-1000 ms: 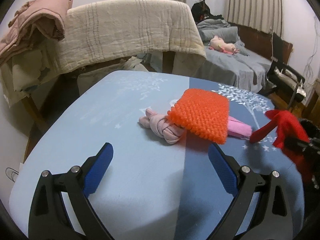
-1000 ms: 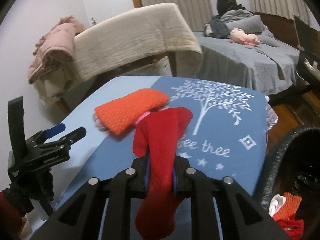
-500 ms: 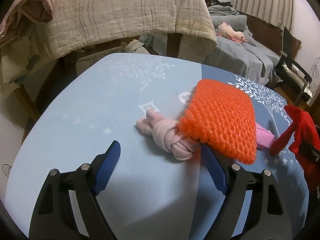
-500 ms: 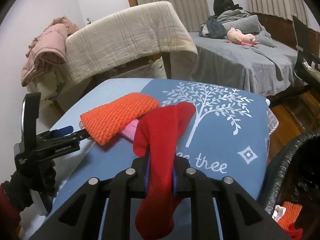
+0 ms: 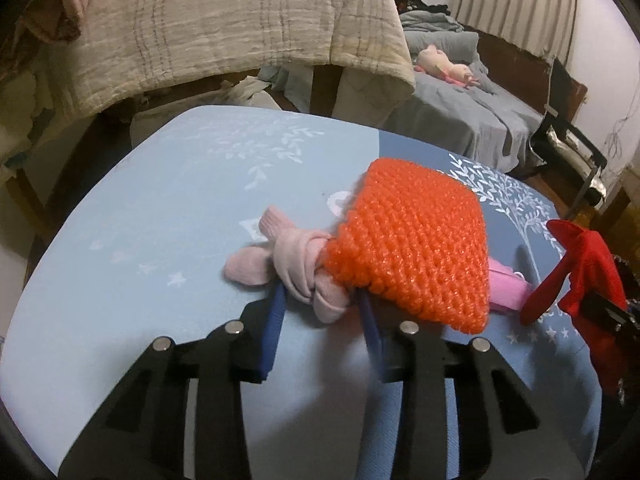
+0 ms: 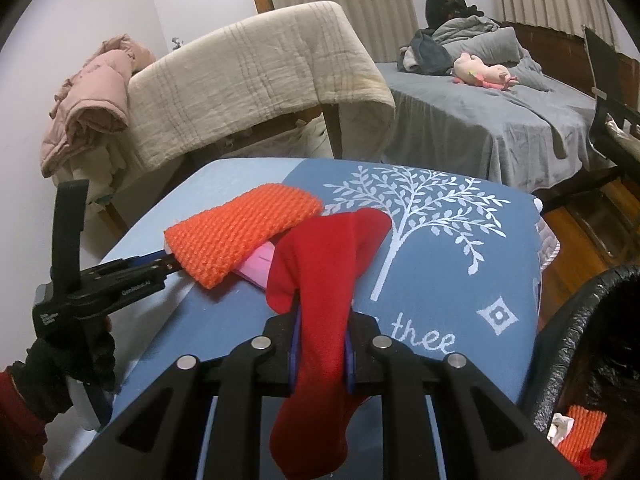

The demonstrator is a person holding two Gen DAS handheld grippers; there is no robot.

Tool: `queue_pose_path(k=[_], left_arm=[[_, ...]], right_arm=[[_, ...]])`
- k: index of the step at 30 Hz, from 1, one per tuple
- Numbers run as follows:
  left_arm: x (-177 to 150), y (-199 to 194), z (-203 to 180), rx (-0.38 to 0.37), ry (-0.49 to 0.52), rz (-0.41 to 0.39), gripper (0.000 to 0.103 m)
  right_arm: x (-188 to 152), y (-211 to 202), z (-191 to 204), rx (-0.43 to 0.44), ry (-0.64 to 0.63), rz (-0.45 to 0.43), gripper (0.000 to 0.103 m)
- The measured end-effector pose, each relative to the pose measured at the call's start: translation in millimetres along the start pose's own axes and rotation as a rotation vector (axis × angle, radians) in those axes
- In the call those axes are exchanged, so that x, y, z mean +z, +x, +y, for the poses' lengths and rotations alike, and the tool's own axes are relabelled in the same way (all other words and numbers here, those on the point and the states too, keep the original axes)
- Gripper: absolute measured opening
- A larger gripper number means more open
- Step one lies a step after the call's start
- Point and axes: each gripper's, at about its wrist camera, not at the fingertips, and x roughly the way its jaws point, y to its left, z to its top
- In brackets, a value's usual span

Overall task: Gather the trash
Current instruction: 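Grasp the pink sock ball with the left tool while the right tool holds the red sock, then lift the pink sock ball and red sock and carry them toward the bin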

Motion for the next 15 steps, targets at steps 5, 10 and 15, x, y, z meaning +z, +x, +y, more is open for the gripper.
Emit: queue_pose_path(k=[5,10,15], left_arm=[[-5,-15,7,0.01,-0.025,-0.019,0.032],[-12,-34,14,0.025,-0.033,-0.031,0.032],[-18,-58,15,0.035,-0.047,-0.056,0.032]], right_arm=[[1,-5,1,0.005,-0.007,-0.006,0.017],[1,-13,7,0.014,-0.015,-0.017,0.017],[1,-24,10,0.026,-0.015,-0.025,0.017]])
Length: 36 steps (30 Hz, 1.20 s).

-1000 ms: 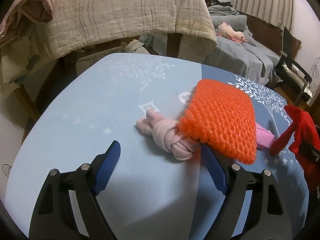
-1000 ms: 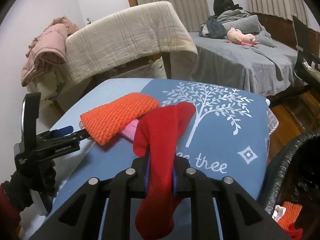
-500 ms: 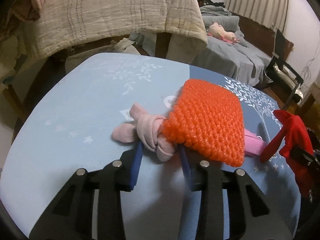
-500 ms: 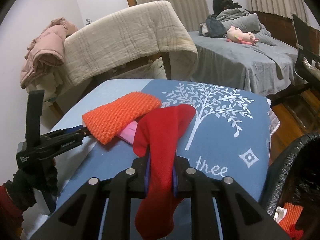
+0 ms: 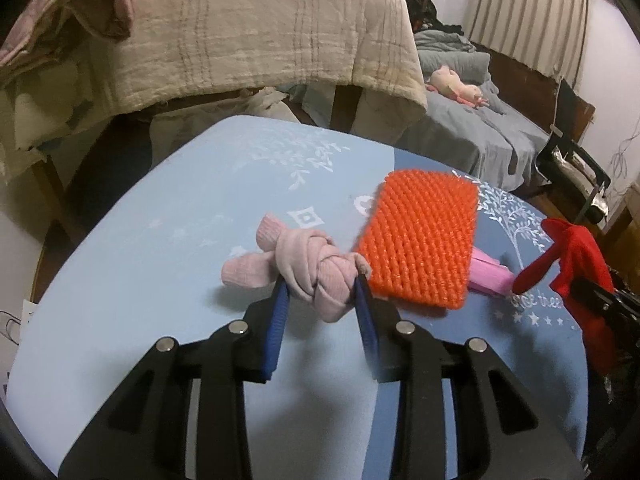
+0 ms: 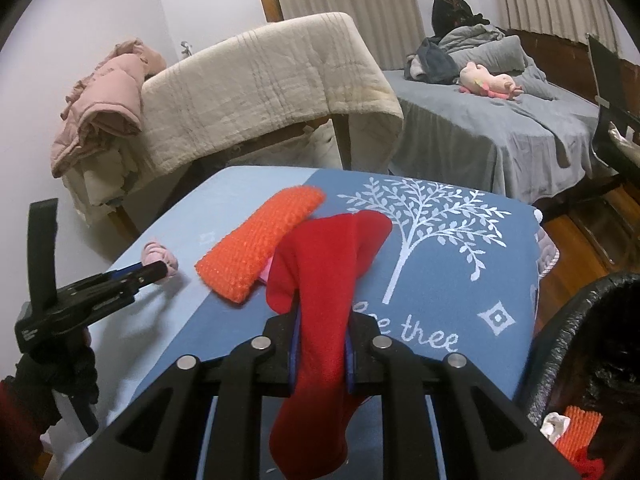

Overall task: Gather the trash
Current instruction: 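Lift the pink sock ball and red sock and carry them toward the bin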

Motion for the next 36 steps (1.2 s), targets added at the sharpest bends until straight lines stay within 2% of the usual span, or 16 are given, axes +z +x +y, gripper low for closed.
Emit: queue_pose_path(k=[6,17,36], left_arm=[[-3,-23,-9,-0.001,0.013,-0.028,0.032],[-4,-59,-47,-0.053,0.059,-0.07,0.032],[-15,-103,-128,-0.155,0.137,-0.121,0.032]], right_arm=[[1,-15,5,0.008,-0.005,-0.015,0.017],[3,-55,3,0.004,-0.004,-0.062,0.017],[-11,-133,-30,-0.076,0.025,-0.146,0.017]])
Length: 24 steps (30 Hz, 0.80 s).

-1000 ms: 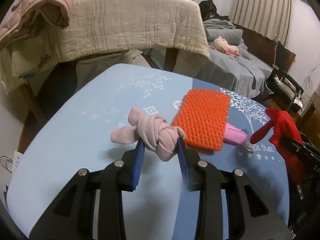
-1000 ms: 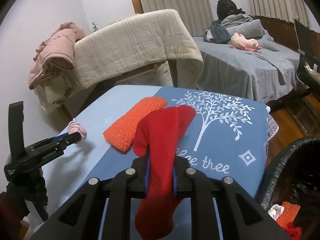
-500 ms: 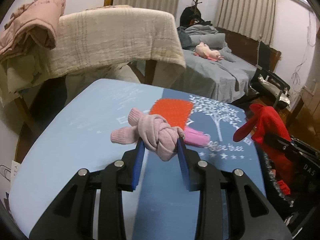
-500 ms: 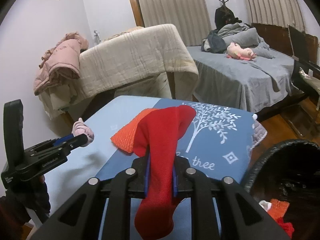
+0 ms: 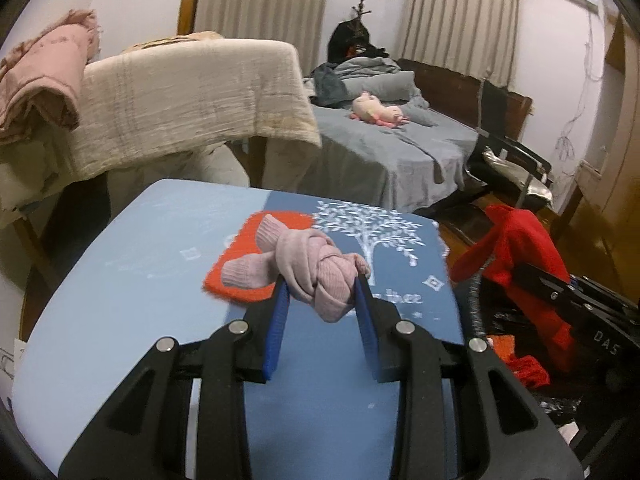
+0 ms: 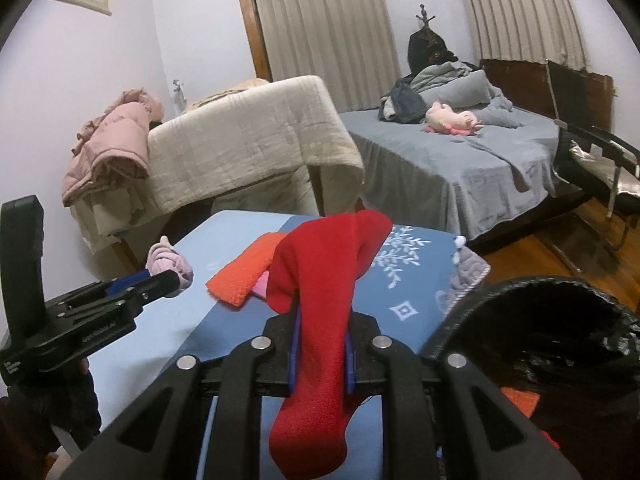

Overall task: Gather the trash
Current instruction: 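Lift the pink sock ball and red sock and carry them toward the bin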

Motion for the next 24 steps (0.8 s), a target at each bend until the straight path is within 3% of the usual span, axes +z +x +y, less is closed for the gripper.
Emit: queue_pose_path(k=[24], left_arm=[[-16,19,-145,-0.259,0.171,0.034,0.032]], right_arm=[[-29,-73,-107,-0.221,0.115,-0.028,0.017]])
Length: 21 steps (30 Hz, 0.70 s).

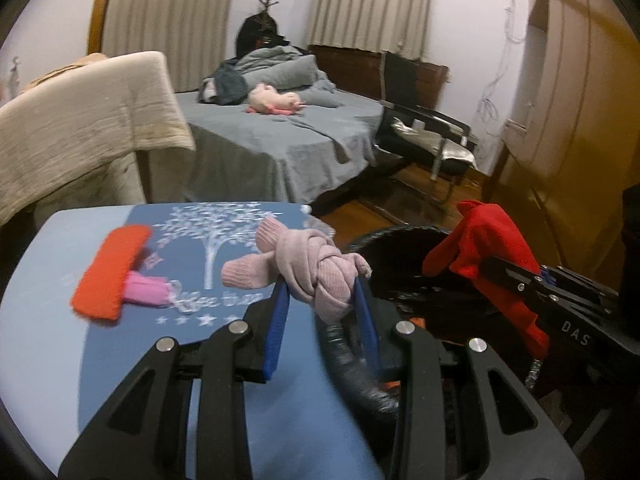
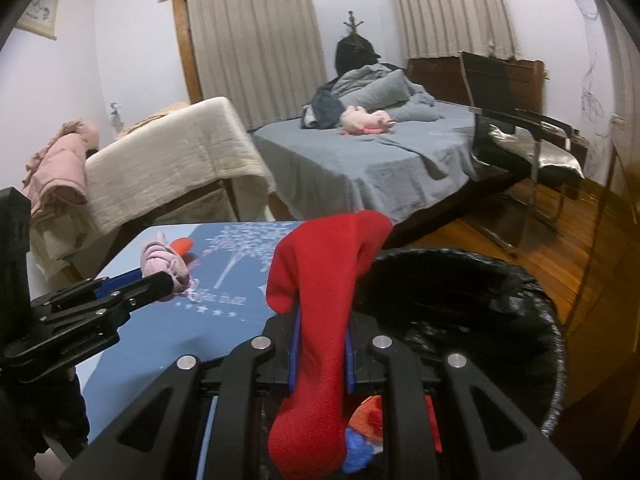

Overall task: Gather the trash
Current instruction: 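Lift the pink sock ball and red sock and carry them toward the bin, then open both tools over the bin to drop the sock ball and red sock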

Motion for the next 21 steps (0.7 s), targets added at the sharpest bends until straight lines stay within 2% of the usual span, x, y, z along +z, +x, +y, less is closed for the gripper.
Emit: queue_pose_path(k=[7,17,18,21], left_arm=[[3,26,-34,-0.071,0.049,0.011,0.032],[-1,52,-57,-0.148,0.076,0.042,0.034],[0,54,-58,-0.155,0.075,0.047,0.035],[0,57,-60,-0.176,0.072,0.055,0.038]], right_arm=[[-6,-8,-31,-0.059,0.033,0.004,0.017],[-15,-9,-61,-0.117,0.058,0.029,0.017],[-16,-9,-62,-0.122,0.061,0.032,0.022],[-18,-10,-67,-0.14,0.066,0.039,0.026]])
